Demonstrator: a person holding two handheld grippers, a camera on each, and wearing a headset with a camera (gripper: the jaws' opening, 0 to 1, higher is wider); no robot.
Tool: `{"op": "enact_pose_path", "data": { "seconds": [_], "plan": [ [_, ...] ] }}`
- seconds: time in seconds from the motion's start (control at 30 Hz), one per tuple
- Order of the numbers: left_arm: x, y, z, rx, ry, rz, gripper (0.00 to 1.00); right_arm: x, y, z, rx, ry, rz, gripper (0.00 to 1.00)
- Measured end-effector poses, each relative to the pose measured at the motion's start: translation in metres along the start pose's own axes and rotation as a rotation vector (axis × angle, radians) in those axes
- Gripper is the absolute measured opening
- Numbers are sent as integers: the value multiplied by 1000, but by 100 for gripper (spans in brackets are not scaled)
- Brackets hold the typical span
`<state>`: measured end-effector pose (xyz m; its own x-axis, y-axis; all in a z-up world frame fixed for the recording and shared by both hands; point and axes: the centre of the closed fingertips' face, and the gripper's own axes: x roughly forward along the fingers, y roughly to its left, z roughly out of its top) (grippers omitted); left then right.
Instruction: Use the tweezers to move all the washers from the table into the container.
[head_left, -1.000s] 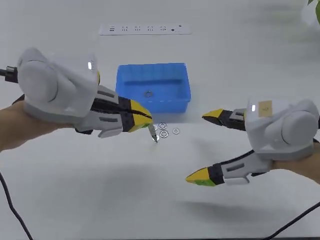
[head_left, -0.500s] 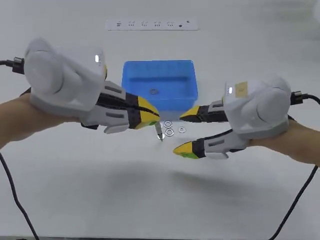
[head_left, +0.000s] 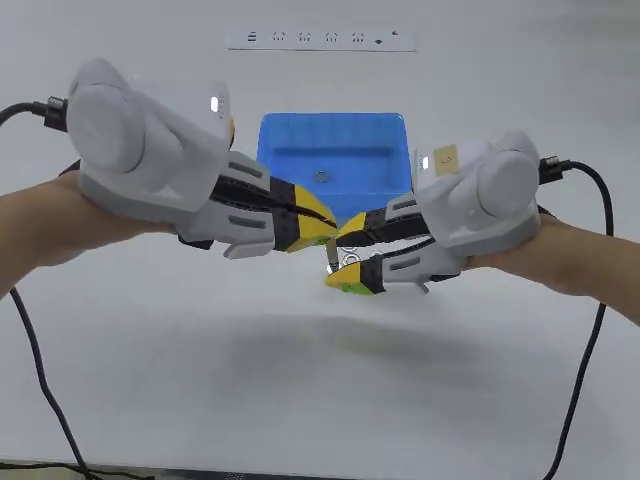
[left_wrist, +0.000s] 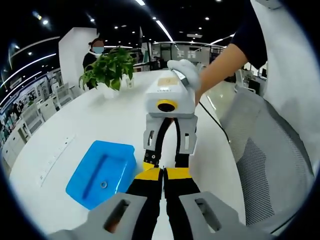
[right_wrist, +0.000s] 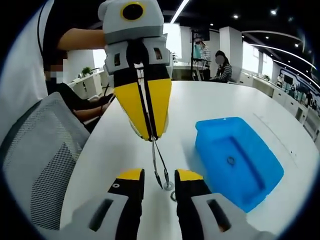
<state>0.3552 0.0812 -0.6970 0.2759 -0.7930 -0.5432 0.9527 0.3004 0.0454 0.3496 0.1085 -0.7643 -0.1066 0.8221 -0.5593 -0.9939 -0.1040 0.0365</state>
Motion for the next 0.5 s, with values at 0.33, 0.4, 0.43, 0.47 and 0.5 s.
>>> {"op": "enact_pose_path", "data": {
  "seconds": [0.33,0.4,0.43,0.47,0.5],
  "plan": [
    [4,-1,2,16,12,-16,4,4,0,-5,-51,29,25,11],
    [5,-2,2,17,10,-18,4,4,0,-5,-75,34,25,10],
    [5,-2,3,20,10,-16,4,4,0,-6,-95,37,23,10],
    [6,-1,3,19,12,-10,4,4,-1,-6,-99,39,20,9],
    [6,0,3,22,15,-4,4,4,-2,-7,-100,40,17,9]
  ]
}}
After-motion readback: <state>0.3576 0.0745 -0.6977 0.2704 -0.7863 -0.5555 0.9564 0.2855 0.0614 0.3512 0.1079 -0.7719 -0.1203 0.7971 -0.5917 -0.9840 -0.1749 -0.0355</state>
